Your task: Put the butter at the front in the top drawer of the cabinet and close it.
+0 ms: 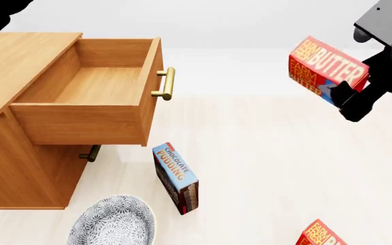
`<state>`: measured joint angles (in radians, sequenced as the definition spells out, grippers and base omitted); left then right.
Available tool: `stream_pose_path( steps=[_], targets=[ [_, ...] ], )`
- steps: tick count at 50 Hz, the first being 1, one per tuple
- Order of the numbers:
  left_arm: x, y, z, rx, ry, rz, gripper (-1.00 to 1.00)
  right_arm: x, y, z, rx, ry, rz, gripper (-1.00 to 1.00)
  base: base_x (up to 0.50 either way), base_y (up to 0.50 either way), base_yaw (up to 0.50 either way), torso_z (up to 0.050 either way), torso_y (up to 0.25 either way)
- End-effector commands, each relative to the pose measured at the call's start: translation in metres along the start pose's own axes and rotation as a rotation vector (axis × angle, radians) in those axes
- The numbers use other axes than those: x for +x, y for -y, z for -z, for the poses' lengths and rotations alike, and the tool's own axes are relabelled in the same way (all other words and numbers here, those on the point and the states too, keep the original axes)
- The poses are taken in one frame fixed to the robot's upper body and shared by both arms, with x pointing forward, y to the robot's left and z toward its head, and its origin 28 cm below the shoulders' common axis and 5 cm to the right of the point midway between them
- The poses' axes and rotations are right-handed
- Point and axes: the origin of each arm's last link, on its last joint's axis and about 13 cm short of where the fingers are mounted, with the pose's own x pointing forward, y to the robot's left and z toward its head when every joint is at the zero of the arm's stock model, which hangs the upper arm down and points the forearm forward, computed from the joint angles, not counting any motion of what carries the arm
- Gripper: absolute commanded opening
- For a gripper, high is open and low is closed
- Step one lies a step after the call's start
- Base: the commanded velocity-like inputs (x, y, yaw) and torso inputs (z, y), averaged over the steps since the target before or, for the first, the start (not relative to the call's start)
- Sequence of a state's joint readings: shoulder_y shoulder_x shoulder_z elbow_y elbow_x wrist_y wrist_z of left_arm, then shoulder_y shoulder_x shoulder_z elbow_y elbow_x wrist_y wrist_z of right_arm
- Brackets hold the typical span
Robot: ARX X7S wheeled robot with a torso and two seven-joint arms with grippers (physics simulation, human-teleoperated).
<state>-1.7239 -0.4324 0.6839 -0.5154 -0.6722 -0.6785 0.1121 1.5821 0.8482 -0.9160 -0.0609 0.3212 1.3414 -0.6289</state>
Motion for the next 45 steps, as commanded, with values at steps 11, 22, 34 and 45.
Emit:
stream_pose_path(
  steps=[11,22,34,45],
  targets=[
    [0.001,-0.002,-0.002,0.17,-0.015,0.104,1.0,-0.045,0.022,-0.046,-0.247,0.141,0.267,-1.0,0.0,0.0,0.0,0.0,0.001],
    [0.003,-0.004,-0.004,0.313,0.011,0.166,1.0,-0.05,0.022,-0.046,-0.272,0.153,0.286,-1.0,0.0,0.0,0.0,0.0,0.001],
    [0.004,-0.005,-0.006,0.435,0.013,0.243,1.0,-0.051,0.02,-0.046,-0.29,0.153,0.285,-1.0,0.0,0.0,0.0,0.0,0.002],
    [-0.052,0.002,0.011,0.519,0.033,0.288,1.0,-0.049,0.017,-0.046,-0.306,0.154,0.277,-1.0,0.0,0.0,0.0,0.001,0.001]
  ],
)
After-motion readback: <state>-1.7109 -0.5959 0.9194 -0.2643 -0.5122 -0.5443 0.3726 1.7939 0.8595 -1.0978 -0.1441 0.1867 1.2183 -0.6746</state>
